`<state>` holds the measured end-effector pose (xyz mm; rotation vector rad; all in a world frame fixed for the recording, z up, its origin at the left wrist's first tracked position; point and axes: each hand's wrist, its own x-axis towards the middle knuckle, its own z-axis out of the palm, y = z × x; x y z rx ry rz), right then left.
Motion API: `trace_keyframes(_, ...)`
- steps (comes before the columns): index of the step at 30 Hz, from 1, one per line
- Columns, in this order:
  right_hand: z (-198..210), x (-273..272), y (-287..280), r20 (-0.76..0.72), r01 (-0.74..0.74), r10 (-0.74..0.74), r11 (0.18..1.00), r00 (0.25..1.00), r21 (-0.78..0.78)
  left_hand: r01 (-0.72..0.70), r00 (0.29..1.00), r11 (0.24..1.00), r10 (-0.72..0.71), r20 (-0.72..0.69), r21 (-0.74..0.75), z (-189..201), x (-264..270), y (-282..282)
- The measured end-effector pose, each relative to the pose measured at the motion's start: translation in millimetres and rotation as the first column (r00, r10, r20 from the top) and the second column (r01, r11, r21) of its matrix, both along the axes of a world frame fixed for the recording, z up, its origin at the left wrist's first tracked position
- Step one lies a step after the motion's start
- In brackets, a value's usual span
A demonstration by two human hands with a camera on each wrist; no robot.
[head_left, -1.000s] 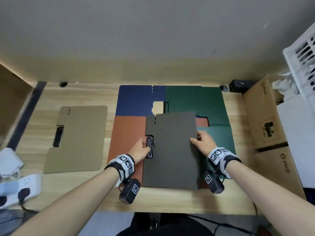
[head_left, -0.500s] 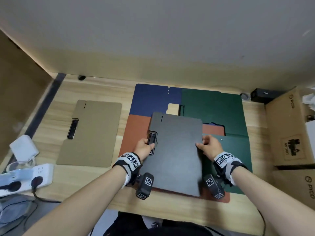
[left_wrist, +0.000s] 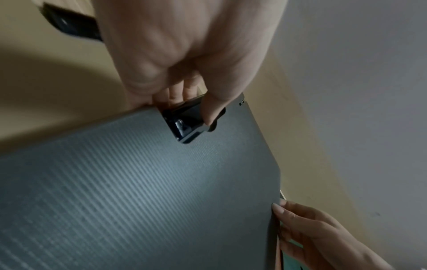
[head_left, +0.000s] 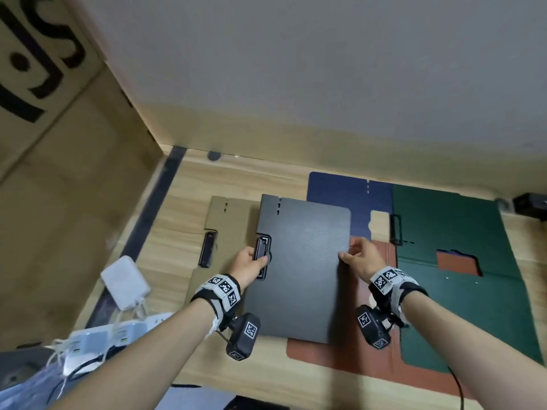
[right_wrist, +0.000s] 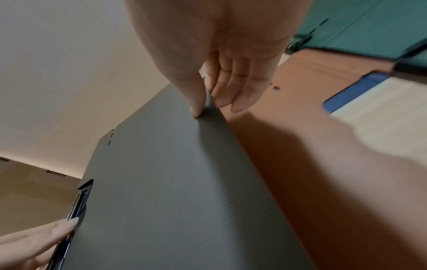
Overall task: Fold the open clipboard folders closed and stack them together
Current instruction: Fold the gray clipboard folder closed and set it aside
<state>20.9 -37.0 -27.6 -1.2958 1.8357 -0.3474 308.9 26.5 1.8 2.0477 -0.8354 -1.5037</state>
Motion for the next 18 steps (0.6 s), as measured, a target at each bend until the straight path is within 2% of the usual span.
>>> trace_keyframes(5,-4,68,-11,0.049,-0.022,0.019,0.998,0.999,0.050,-0.023,0.999,1.000,0.023,0.046,0.005,-11,64,2)
trace_keyframes(10,-15,114,-18,0.101,-0.004,-0.006,0.995,0.995,0.096,-0.065,0.993,0.998,0.067,0.099,-0.028,-12,99,4)
trace_keyframes(14,-30,141,-21,0.110,0.017,-0.029,0.995,0.993,0.103,-0.006,0.971,0.999,0.019,0.238,-0.054,-16,120,1)
trace_keyframes(18,-37,156,-21,0.075,0.027,-0.038,0.990,0.996,0.137,0.058,0.909,0.996,-0.026,0.417,-0.063,-27,132,2)
